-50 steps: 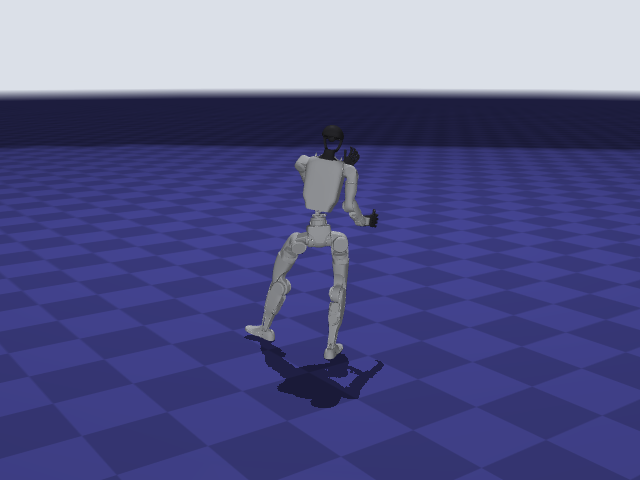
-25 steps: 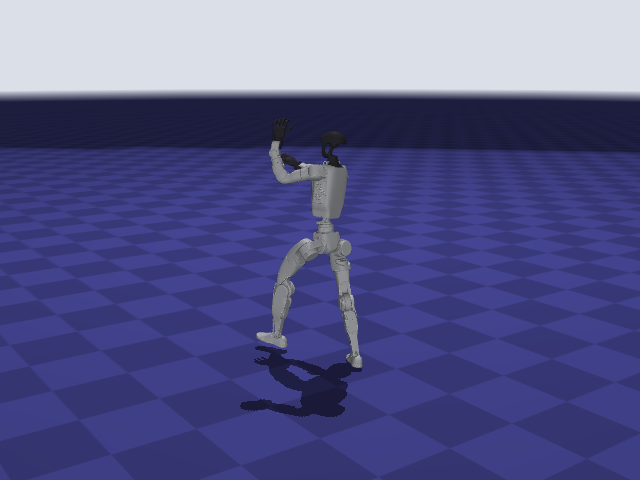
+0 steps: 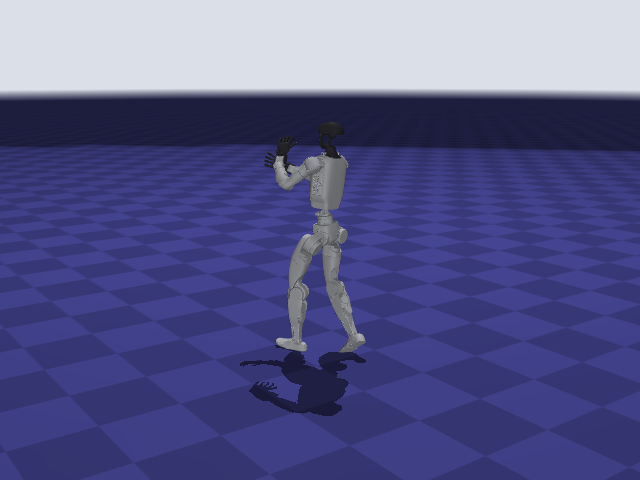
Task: Kungfu
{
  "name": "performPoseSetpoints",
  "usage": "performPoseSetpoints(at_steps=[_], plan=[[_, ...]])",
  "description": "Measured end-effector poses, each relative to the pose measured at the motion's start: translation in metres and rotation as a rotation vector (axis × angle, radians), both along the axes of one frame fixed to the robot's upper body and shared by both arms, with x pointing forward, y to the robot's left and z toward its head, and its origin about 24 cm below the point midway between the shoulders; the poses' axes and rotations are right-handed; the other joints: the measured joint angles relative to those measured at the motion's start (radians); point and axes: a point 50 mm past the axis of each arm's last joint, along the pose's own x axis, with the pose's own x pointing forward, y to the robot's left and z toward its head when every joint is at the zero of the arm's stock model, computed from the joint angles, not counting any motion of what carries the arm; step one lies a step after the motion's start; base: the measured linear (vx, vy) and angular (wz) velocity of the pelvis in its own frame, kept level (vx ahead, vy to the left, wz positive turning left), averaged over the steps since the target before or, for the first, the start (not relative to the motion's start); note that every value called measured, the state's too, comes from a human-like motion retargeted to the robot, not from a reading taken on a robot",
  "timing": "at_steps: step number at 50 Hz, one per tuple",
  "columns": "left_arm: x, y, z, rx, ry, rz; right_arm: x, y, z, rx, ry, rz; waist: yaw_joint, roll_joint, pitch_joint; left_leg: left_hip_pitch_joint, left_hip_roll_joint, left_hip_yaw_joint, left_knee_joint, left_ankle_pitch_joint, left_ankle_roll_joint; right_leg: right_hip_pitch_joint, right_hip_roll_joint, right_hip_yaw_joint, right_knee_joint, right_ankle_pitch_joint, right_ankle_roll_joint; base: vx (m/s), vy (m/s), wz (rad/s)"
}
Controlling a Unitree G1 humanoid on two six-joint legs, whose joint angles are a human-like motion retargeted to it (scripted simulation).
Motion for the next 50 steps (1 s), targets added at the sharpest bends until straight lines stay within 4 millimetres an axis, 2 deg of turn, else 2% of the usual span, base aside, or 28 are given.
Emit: performPoseSetpoints(at_steps=[2, 3, 5, 7, 9, 10, 12, 13, 15, 17, 18, 20, 22, 25, 29, 31, 33, 35, 36, 38, 39, 40, 41, 43, 45, 47, 48, 50], plan=[[0.017, 0.019, 0.008, -0.124, -0.059, 0.162, -0.019, 0.005, -0.026, 0.082, -0.014, 0.134, -0.074, 0.004, 0.016, 0.058, -0.026, -0.012, -0.021, -0.014, 0.023, -0.095, -0.009, 0.034, -0.002, -0.054, -0.002, 0.31, 0.07, 0.84], [0.028, 0.031, 0.014, -0.179, -0.083, 0.247, -0.032, 0.006, -0.047, 0.097, 0.008, 0.174, -0.124, 0.001, 0.032, 0.107, -0.071, -0.025, -0.048, -0.013, 0.053, -0.133, -0.059, 0.042, 0.001, -0.072, -0.008, 0.33, 0.28, 0.98], [0.051, 0.057, 0.025, -0.220, -0.147, 0.445, -0.066, 0.006, -0.093, 0.125, 0.073, 0.231, -0.205, -0.006, 0.071, 0.191, -0.114, -0.040, -0.093, -0.009, 0.089, -0.218, -0.117, 0.036, -0.049, -0.053, -0.096, 0.30, 0.17, 0.67], [0.085, 0.089, 0.028, -0.166, -0.146, 0.732, -0.109, 0.003, -0.142, 0.189, 0.192, 0.236, -0.306, -0.017, 0.117, 0.265, -0.144, -0.059, -0.115, -0.015, 0.114, -0.287, -0.145, 0.048, -0.172, 0.038, -0.179, 0.30, 0.03, 0.64], [0.115, 0.130, 0.018, -0.045, -0.010, 1.052, -0.160, -0.006, -0.187, 0.301, 0.359, 0.193, -0.428, -0.039, 0.154, 0.321, -0.168, -0.093, -0.121, -0.023, 0.124, -0.349, -0.175, 0.055, -0.312, 0.134, -0.246, 0.28, -0.03, 0.98], [0.123, 0.156, 0.013, 0.015, 0.102, 1.208, -0.188, -0.015, -0.206, 0.361, 0.442, 0.159, -0.489, -0.049, 0.169, 0.341, -0.176, -0.114, -0.119, -0.027, 0.126, -0.381, -0.190, 0.050, -0.384, 0.165, -0.272, 0.24, -0.06, 1.01], [0.121, 0.213, 0.007, 0.174, 0.383, 1.421, -0.248, -0.047, -0.234, 0.453, 0.582, 0.054, -0.583, -0.046, 0.196, 0.369, -0.171, -0.141, -0.116, -0.034, 0.122, -0.449, -0.208, 0.031, -0.510, 0.126, -0.255, 0.24, -0.09, 0.64], [0.116, 0.236, 0.006, 0.203, 0.481, 1.489, -0.277, -0.062, -0.242, 0.482, 0.639, -0.013, -0.613, -0.043, 0.209, 0.381, -0.166, -0.140, -0.117, -0.037, 0.121, -0.484, -0.213, 0.011, -0.561, 0.075, -0.207, 0.19, -0.09, 0.11], [0.100, 0.269, 0.013, 0.089, 0.479, 1.588, -0.327, -0.087, -0.246, 0.491, 0.704, -0.178, -0.661, -0.047, 0.253, 0.418, -0.155, -0.132, -0.128, -0.040, 0.125, -0.551, -0.192, 0.048, -0.618, 0.002, -0.154, 0.06, -0.05, -0.20], [0.094, 0.268, 0.023, -0.003, 0.318, 1.520, -0.360, -0.110, -0.241, 0.438, 0.696, -0.393, -0.671, -0.047, 0.285, 0.441, -0.141, -0.122, -0.142, -0.038, 0.131, -0.603, -0.188, 0.010, -0.601, -0.003, -0.213, -0.07, -0.08, -0.20], [0.095, 0.257, 0.026, 0.018, 0.231, 1.448, -0.371, -0.120, -0.237, 0.397, 0.675, -0.503, -0.667, -0.050, 0.288, 0.444, -0.140, -0.122, -0.143, -0.037, 0.134, -0.623, -0.203, -0.040, -0.576, 0.008, -0.229, -0.07, -0.14, 0.09], [0.097, 0.243, 0.024, 0.006, 0.119, 1.383, -0.384, -0.138, -0.226, 0.296, 0.613, -0.673, -0.676, -0.051, 0.291, 0.441, -0.136, -0.136, -0.141, -0.035, 0.139, -0.651, -0.226, -0.058, -0.520, 0.036, -0.237, -0.09, -0.13, 0.45], [0.102, 0.237, 0.012, 0.033, 0.165, 1.389, -0.377, -0.146, -0.216, 0.218, 0.553, -0.701, -0.687, -0.043, 0.285, 0.432, -0.126, -0.144, -0.143, -0.030, 0.138, -0.657, -0.229, -0.039, -0.467, 0.067, -0.246, -0.05, -0.05, 0.40], [0.109, 0.229, -0.004, 0.121, 0.253, 1.365, -0.342, -0.146, -0.203, 0.159, 0.467, -0.578, -0.681, -0.031, 0.257, 0.414, -0.133, -0.151, -0.148, -0.026, 0.133, -0.627, -0.217, 0.024, -0.417, 0.095, -0.222, 0.05, 0.05, -0.03], [0.103, 0.225, -0.010, 0.082, 0.261, 1.255, -0.261, -0.126, -0.167, 0.077, 0.242, -0.348, -0.629, -0.012, 0.225, 0.377, -0.145, -0.133, -0.153, -0.022, 0.114, -0.500, -0.210, 0.037, -0.356, -0.003, -0.198, 0.02, 0.12, -0.30], [0.097, 0.221, -0.022, -0.024, 0.376, 1.120, -0.217, -0.110, -0.134, 0.009, 0.072, -0.292, -0.574, 0.000, 0.191, 0.339, -0.148, -0.118, -0.144, -0.023, 0.104, -0.420, -0.207, 0.031, -0.297, -0.070, -0.186, -0.05, 0.07, -0.48], [0.093, 0.210, -0.048, -0.168, 0.629, 0.893, -0.177, -0.089, -0.093, -0.061, -0.119, -0.284, -0.491, 0.007, 0.147, 0.291, -0.149, -0.092, -0.127, -0.024, 0.096, -0.324, -0.201, 0.018, -0.233, -0.125, -0.179, -0.07, 0.01, -0.62], [0.089, 0.182, -0.092, -0.274, 0.987, 0.512, -0.146, -0.070, -0.039, -0.126, -0.350, -0.298, -0.407, -0.004, 0.107, 0.232, -0.153, -0.072, -0.086, -0.030, 0.084, -0.198, -0.200, 0.002, -0.193, -0.164, -0.163, -0.16, -0.04, -0.46], [0.080, 0.162, -0.117, -0.287, 1.151, 0.238, -0.134, -0.061, -0.007, -0.179, -0.494, -0.296, -0.362, -0.017, 0.090, 0.194, -0.155, -0.061, -0.054, -0.035, 0.078, -0.129, -0.201, -0.014, -0.192, -0.174, -0.168, -0.23, -0.09, -0.33], [0.049, 0.127, -0.171, -0.361, 1.423, -0.328, -0.115, -0.044, 0.057, -0.314, -0.753, -0.320, -0.285, -0.043, 0.058, 0.118, -0.163, -0.052, 0.013, -0.055, 0.071, 0.011, -0.208, -0.070, -0.210, -0.177, -0.182, -0.29, -0.15, -0.08], [0.026, 0.113, -0.208, -0.425, 1.568, -0.557, -0.107, -0.039, 0.086, -0.402, -0.861, -0.345, -0.247, -0.060, 0.044, 0.083, -0.170, -0.049, 0.043, -0.066, 0.070, 0.076, -0.208, -0.099, -0.230, -0.164, -0.191, -0.32, -0.19, 0.11], [-0.003, 0.100, -0.244, -0.514, 1.703, -0.771, -0.101, -0.035, 0.115, -0.495, -0.959, -0.380, -0.207, -0.079, 0.030, 0.049, -0.178, -0.044, 0.071, -0.076, 0.070, 0.139, -0.205, -0.125, -0.253, -0.147, -0.200, -0.32, -0.19, -0.16], [-0.037, 0.090, -0.281, -0.631, 1.844, -0.892, -0.096, -0.034, 0.138, -0.587, -1.034, -0.432, -0.148, -0.106, 0.020, 0.003, -0.184, -0.022, 0.109, -0.085, 0.070, 0.185, -0.206, -0.114, -0.274, -0.109, -0.197, -0.33, -0.21, -0.41], [-0.111, 0.083, -0.340, -0.945, 2.084, -0.994, -0.081, -0.038, 0.176, -0.793, -1.130, -0.588, -0.033, -0.170, -0.005, -0.104, -0.192, 0.027, 0.188, -0.104, 0.068, 0.252, -0.206, -0.074, -0.328, 0.002, -0.152, -0.39, -0.29, -0.63], [-0.192, 0.083, -0.383, -1.353, 2.262, -0.838, -0.054, -0.053, 0.202, -1.065, -1.116, -0.821, 0.051, -0.231, -0.016, -0.217, -0.178, 0.056, 0.279, -0.133, 0.066, 0.291, -0.180, -0.023, -0.398, -0.012, -0.075, -0.53, -0.41, -0.32], [-0.234, 0.085, -0.401, -1.681, 2.267, -0.609, -0.028, -0.096, 0.217, -1.451, -0.839, -1.123, 0.095, -0.263, -0.006, -0.312, -0.170, 0.050, 0.359, -0.153, 0.067, 0.306, -0.166, -0.062, -0.453, -0.146, -0.037, -0.57, -0.40, 0.08], [-0.243, 0.091, -0.404, -1.802, 2.245, -0.504, -0.026, -0.124, 0.223, -1.646, -0.578, -1.282, 0.127, -0.273, 0.000, -0.355, -0.152, 0.053, 0.397, -0.162, 0.062, 0.297, -0.162, -0.063, -0.465, -0.215, -0.050, -0.48, -0.37, -0.05], [-0.237, 0.093, -0.400, -1.891, 2.148, -0.475, -0.041, -0.170, 0.224, -1.819, 0.056, -1.537, 0.179, -0.265, 0.033, -0.415, -0.134, 0.037, 0.448, -0.164, 0.058, 0.268, -0.135, -0.038, -0.462, -0.309, -0.085, -0.42, -0.35, 0.16]])
